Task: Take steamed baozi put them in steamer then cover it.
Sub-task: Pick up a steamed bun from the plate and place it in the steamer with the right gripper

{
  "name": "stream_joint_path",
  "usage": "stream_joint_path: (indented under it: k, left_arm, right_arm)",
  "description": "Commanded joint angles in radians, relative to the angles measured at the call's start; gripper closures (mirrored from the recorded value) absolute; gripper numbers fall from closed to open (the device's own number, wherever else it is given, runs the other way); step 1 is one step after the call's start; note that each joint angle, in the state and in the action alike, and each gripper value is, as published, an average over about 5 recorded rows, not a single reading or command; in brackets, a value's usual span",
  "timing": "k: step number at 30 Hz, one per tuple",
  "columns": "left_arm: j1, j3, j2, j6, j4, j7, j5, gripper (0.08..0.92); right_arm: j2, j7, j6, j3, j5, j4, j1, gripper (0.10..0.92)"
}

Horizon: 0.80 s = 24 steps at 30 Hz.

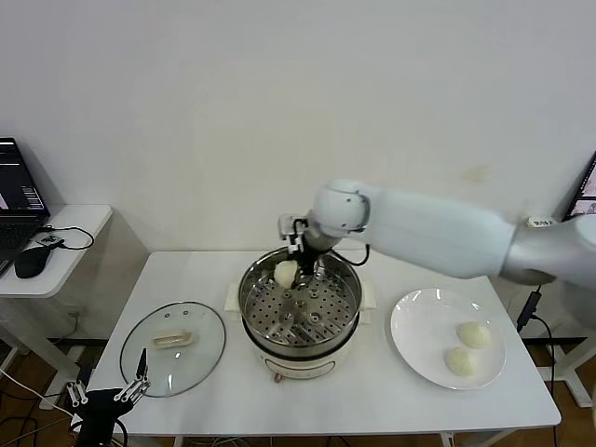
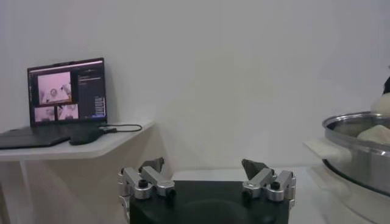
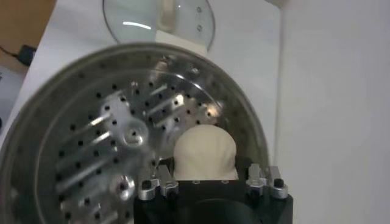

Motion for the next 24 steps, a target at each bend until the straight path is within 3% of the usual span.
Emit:
stream_joint_path:
  k: [1,15,24]
  left_arm:
    - [-0.002,0.001,0.001,-0.001,0.003,0.001,0.000,0.177]
    - [-0.007,0.002,0.009,-0.007,0.013,0.003,-0.003,0.177]
    - [-0.005,0.004,0.008,-0.007,0.005,0.003,-0.003,0.177]
  right_arm:
    - [0.091,0.022,-0.051,-0.010,0.017,-0.041,-0.049,0.405]
    - [0.118,0.041,-0.059,-0.003,0.008,-0.064,-0.075,0.392]
    - [0.060,-0.018,-0.046,-0.007,-0.032,-0.013,-0.003,0.214]
